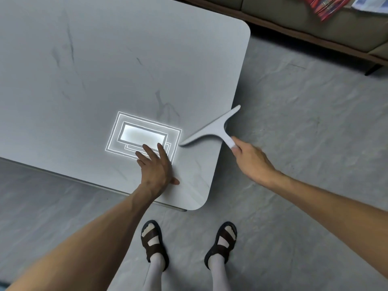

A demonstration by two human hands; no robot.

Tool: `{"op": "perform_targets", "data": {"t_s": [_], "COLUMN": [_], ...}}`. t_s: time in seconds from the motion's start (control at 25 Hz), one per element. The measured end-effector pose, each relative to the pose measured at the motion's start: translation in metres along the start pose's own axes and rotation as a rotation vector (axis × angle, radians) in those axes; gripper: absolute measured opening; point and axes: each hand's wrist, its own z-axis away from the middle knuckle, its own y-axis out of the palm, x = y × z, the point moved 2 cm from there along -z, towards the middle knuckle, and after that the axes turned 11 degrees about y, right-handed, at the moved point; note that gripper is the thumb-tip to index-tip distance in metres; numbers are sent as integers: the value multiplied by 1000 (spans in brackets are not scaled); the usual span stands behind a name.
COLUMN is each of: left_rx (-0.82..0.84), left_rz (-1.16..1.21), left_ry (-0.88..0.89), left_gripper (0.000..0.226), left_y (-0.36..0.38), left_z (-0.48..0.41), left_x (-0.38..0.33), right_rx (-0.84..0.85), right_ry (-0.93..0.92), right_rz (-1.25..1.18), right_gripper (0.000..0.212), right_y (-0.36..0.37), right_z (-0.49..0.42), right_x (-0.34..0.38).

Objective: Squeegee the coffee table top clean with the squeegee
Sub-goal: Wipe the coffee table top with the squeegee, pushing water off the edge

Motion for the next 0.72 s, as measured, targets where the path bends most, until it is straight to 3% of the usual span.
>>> {"op": "perform_targets", "data": {"t_s": [0.12,0.24,0.36,0.44,0.48,0.56,0.72], "left_rx": [9,34,-7,-199,-304,-390,-229], "left_rz": [-15,-2,82,253,315,363,190], "left_ry": [-3,-1,64,34,-11,-83,-77], "left_gripper": [138,129,87,50,42,42,59], "left_y": [-2,-12,-25,-32,-34,-35,-25], "left_z": [4,12,21,30,37,47,54], "left_x": [-1,-2,5,16,21,32,40], "right_rx": [44,34,55,131,167,254,319], "right_ry": [4,-23,-222,-412,-507,-635,-628], "right_rz": [238,503,524,565,607,657,689], "right_gripper": [36,29,28,29,29,31,34], "right_y": [-19,-52,-58,-36,-18,17,40], "right_z": [24,28,30,31,31,30,7], "right_x": [-47,-64,-33,6,26,62,77]}}
